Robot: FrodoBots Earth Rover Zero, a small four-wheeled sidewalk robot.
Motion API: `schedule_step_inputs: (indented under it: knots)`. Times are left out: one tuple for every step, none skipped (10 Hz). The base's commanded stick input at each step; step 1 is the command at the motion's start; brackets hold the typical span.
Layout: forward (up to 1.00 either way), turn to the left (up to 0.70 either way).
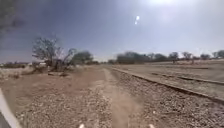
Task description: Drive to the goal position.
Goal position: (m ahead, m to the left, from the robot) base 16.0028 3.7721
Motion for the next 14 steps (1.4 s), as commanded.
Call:
schedule_step_inputs:
  knots:
    - [0.7, 0.0]
    - [0.7, 0.0]
    - [0.7, 0.0]
    - [0.7, 0.0]
    - [0.7, 0.0]
    - [0.7, 0.0]
    - [0.7, 0.0]
    - [0.7, 0.0]
    - [0.7, 0.0]
    - [0.7, 0.0]
    - [0.7, 0.0]
    - [0.7, 0.0]
    - [0.7, 0.0]
    - [0.7, 0.0]
